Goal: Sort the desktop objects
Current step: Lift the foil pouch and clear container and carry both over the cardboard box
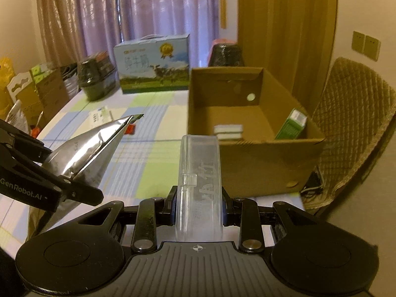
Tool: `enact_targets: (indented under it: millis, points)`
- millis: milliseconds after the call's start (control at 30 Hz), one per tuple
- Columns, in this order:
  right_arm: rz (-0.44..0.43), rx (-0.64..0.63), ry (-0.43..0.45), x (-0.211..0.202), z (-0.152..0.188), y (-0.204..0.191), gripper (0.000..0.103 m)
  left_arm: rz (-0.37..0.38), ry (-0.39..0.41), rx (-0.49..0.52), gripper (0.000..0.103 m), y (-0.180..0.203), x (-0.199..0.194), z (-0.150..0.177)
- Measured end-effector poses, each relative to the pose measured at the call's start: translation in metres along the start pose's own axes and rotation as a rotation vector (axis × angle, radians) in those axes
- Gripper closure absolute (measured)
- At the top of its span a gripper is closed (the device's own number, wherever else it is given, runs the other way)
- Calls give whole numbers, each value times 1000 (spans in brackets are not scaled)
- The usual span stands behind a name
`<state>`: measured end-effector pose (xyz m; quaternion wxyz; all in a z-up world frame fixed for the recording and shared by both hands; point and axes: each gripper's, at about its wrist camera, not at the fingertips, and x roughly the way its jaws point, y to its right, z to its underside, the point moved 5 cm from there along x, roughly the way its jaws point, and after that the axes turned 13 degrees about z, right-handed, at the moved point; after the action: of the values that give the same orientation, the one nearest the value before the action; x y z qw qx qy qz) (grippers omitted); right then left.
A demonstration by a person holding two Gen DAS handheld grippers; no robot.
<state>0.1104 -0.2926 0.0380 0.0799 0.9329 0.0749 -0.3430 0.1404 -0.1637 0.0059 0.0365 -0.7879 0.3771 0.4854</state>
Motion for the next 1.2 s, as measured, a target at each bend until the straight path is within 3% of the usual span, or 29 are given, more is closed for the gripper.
enact_targets:
  millis: [467, 1200]
  points:
    - [19, 16, 58, 10, -49, 41, 75, 44, 42, 2, 54, 23, 19, -65]
    - [62, 29, 85, 90, -121, 93, 75, 101, 116, -229, 54, 3, 72, -164]
